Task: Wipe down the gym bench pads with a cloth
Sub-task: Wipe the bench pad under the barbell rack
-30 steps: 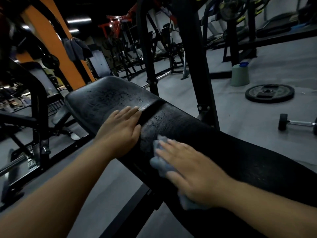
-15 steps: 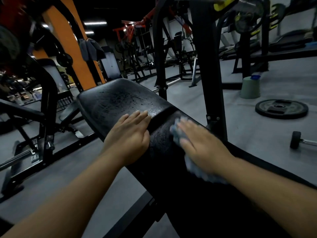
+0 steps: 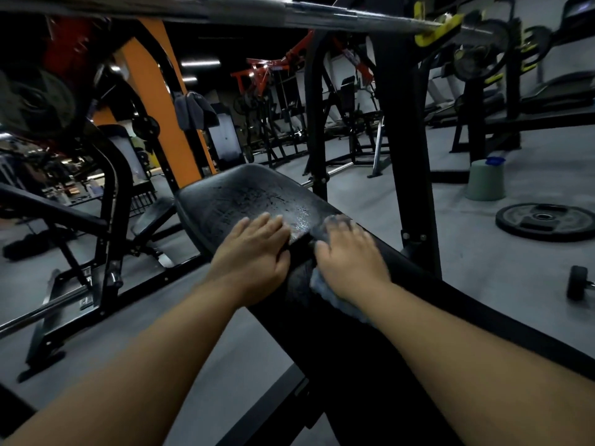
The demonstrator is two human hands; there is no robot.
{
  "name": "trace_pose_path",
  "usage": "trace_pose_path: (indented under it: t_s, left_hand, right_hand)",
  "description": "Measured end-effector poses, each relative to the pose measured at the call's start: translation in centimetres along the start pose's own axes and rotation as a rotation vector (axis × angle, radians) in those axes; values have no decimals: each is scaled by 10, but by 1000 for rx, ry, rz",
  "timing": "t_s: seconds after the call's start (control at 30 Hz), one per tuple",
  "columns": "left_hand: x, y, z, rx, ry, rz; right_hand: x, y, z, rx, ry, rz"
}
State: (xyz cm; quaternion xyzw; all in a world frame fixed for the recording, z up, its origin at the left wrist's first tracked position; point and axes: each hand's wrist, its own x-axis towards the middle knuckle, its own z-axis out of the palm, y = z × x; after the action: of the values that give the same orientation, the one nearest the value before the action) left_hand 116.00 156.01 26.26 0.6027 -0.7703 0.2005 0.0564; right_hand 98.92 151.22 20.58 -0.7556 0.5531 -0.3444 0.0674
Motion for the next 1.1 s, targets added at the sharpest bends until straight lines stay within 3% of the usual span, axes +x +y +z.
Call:
trace_pose_path:
  t_s: [0.03, 0.1, 0.17, 0.2, 0.3, 0.37, 0.43, 0.5, 0.53, 0.6, 0.7, 0.77, 0.83, 0.9, 1.03, 1.1]
  left_hand:
    - [4, -10, -2, 21, -13, -29]
    - [9, -27, -2, 57, -73, -55]
    - [10, -33, 1, 80, -80, -34]
    - [9, -33, 3, 80, -70, -25]
    - [8, -32, 4, 61, -56, -26]
    - [10, -33, 3, 48, -57, -25]
    - [10, -34, 1, 45, -71, -19]
    - [9, -35, 1, 42, -79, -11]
    - [10, -35, 0, 47, -90, -10]
    - [14, -36, -3, 21, -111, -31]
    - [17, -23, -11, -213, -92, -98]
    - [8, -6, -15, -381, 60, -108]
    - [-6, 11, -16, -447, 171, -133]
    - [-14, 23, -12, -457, 200, -163]
    - [-1, 58, 4, -122, 19, 50]
    - [11, 51, 9, -2, -41, 73]
  right_hand:
    - [-1, -14, 3, 1, 9, -54]
    - [-28, -30, 6, 18, -50, -333]
    - [-57, -12, -2, 43, -113, -566]
    - [-57, 7, -4, 37, -109, -586]
    - [-5, 41, -8, 27, -63, -275]
    - [26, 13, 1, 12, -24, -49]
    - [19, -21, 12, -54, 7, -202]
    - [-19, -31, 12, -21, -87, -442]
    - [-35, -24, 7, 14, -142, -471]
    - [-36, -10, 0, 27, -168, -414]
    - [-8, -30, 5, 26, -112, -140]
    - [7, -47, 1, 256, -224, 28]
    - [13, -41, -12, 746, -329, 111]
    - [5, -16, -24, 912, -257, 92]
    - [-21, 27, -11, 194, -96, -42]
    - [-25, 34, -5, 128, -67, -82]
